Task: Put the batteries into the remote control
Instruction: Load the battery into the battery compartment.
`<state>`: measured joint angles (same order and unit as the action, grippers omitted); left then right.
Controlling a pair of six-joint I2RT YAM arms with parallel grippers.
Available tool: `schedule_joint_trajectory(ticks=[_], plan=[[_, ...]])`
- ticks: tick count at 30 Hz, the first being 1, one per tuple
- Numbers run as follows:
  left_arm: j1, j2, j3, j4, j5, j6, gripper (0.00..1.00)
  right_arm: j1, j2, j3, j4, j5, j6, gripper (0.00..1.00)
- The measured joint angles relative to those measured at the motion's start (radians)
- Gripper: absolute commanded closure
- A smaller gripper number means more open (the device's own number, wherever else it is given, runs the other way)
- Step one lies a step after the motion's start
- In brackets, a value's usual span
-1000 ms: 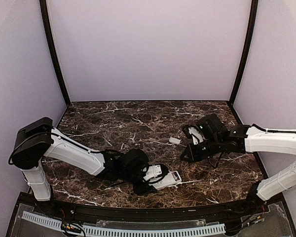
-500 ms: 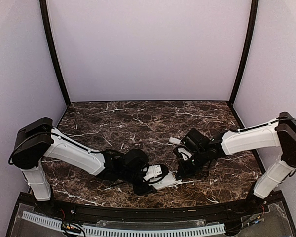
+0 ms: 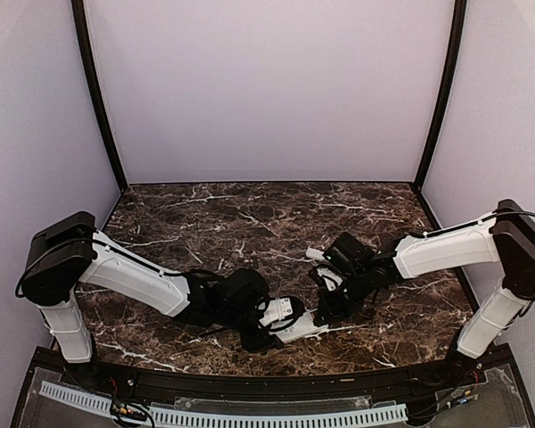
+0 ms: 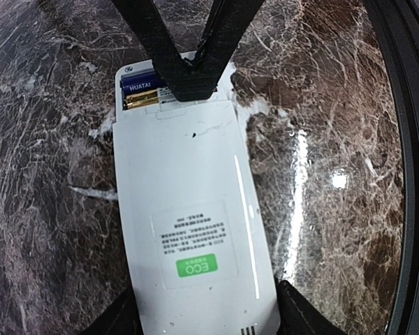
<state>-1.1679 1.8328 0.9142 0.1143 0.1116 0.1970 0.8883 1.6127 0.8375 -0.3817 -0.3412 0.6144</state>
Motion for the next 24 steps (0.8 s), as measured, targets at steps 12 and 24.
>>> schedule_joint_trajectory(ticks=[12,24], plan=[[0.0,0.0,0.001,-0.001,0.0,0.0,0.38,0.001,0.012,0.095,-0.114,0.031,-0.024,1.0],[0.0,0.0,0.002,-0.003,-0.002,0.0,0.37,-0.001,0.03,0.164,-0.142,0.07,-0.052,1.0]])
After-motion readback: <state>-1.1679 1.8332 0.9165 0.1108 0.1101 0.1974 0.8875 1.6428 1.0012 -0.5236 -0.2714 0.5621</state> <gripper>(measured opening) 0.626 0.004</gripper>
